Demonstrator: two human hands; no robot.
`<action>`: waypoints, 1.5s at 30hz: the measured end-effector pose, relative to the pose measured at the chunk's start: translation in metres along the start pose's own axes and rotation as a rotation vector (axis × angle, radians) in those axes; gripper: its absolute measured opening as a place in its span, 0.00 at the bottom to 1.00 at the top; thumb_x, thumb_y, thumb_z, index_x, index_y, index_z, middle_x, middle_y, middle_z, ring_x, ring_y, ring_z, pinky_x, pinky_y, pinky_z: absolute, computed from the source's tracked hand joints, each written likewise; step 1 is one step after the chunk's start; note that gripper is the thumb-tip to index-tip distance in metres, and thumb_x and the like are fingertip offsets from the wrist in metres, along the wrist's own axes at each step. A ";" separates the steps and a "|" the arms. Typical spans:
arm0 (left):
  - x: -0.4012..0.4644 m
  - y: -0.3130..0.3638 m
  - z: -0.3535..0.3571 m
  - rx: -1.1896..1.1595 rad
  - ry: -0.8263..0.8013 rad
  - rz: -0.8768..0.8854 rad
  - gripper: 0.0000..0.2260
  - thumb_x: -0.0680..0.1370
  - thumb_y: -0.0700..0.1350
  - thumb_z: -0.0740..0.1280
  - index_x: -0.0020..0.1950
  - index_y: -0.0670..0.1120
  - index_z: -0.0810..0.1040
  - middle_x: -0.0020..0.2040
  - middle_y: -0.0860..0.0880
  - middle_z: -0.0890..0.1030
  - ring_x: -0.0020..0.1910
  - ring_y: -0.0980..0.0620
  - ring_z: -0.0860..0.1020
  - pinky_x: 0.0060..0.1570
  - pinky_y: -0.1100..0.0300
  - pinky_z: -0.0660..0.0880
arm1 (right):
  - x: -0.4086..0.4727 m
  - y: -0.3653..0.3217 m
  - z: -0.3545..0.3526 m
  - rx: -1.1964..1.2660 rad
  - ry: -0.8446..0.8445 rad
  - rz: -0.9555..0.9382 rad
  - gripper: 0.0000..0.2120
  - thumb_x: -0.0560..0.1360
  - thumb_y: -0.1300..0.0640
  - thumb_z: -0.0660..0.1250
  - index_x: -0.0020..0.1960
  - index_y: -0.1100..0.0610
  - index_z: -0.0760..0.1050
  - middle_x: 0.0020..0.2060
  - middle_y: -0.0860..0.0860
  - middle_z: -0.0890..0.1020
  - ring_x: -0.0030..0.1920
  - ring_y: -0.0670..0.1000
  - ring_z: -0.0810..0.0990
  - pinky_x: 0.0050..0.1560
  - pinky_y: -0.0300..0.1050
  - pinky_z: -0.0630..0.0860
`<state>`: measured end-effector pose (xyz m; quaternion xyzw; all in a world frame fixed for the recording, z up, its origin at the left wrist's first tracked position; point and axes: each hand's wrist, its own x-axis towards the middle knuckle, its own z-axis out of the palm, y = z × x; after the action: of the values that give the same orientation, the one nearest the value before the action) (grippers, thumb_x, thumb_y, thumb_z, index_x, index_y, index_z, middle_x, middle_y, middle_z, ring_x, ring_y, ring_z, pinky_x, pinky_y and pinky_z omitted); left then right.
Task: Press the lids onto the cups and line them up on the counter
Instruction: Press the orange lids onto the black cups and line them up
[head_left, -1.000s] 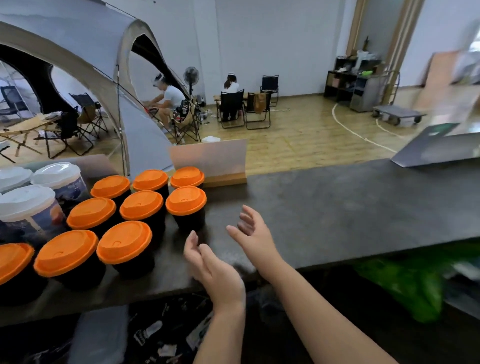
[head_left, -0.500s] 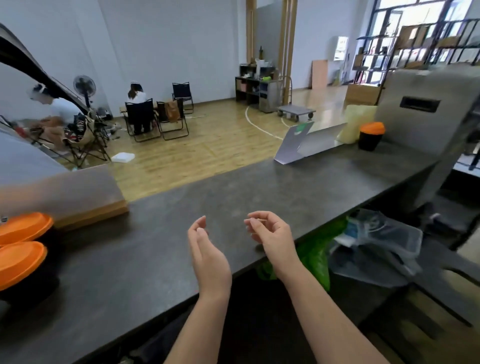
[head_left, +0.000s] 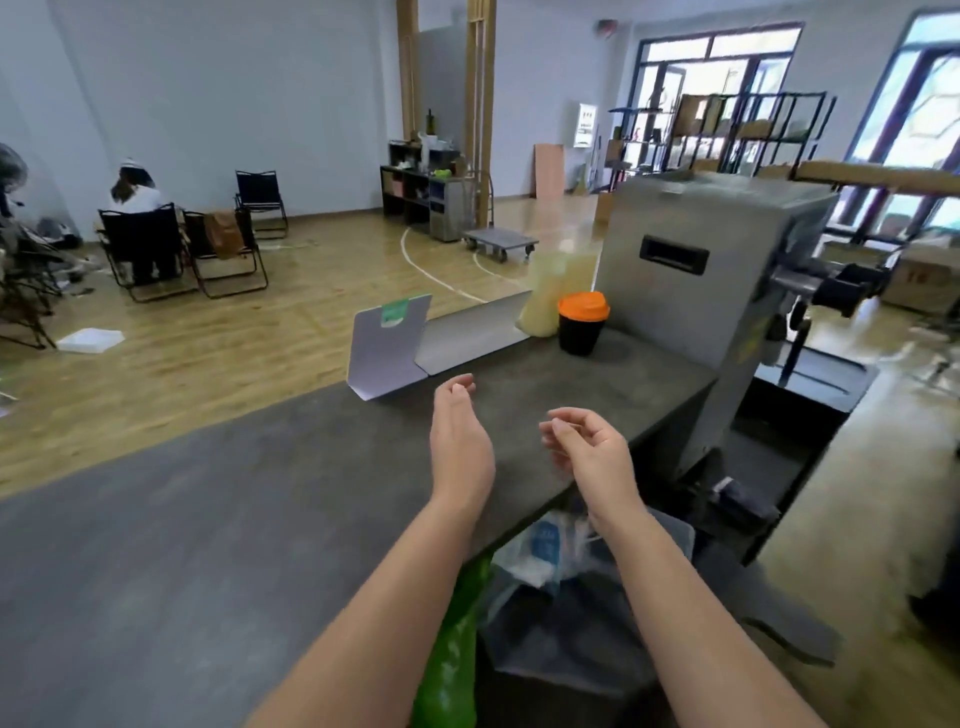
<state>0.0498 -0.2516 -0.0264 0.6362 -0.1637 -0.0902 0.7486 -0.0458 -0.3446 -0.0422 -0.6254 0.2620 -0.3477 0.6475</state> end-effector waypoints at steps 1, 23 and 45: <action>0.014 -0.004 0.020 -0.004 -0.036 -0.018 0.16 0.77 0.57 0.50 0.52 0.58 0.75 0.54 0.57 0.78 0.58 0.53 0.76 0.67 0.49 0.69 | 0.020 0.000 -0.011 -0.009 0.016 0.009 0.07 0.80 0.63 0.63 0.50 0.55 0.79 0.44 0.51 0.84 0.43 0.47 0.81 0.45 0.38 0.78; 0.172 -0.063 0.206 -0.086 -0.224 -0.279 0.23 0.85 0.56 0.48 0.76 0.48 0.67 0.71 0.49 0.72 0.66 0.57 0.68 0.65 0.62 0.62 | 0.280 0.035 -0.054 -0.076 0.017 0.132 0.30 0.78 0.36 0.51 0.76 0.49 0.63 0.73 0.49 0.69 0.73 0.49 0.66 0.74 0.56 0.62; -0.053 0.064 -0.245 -0.058 0.279 0.087 0.17 0.86 0.50 0.48 0.67 0.57 0.74 0.63 0.60 0.78 0.61 0.69 0.74 0.71 0.59 0.66 | -0.119 -0.003 0.267 0.172 -0.472 -0.033 0.16 0.78 0.42 0.53 0.64 0.42 0.67 0.64 0.48 0.76 0.66 0.48 0.73 0.70 0.54 0.68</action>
<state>0.0842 0.0037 -0.0042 0.6128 -0.0829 0.0269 0.7854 0.0868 -0.0847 -0.0293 -0.6361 0.0627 -0.2237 0.7358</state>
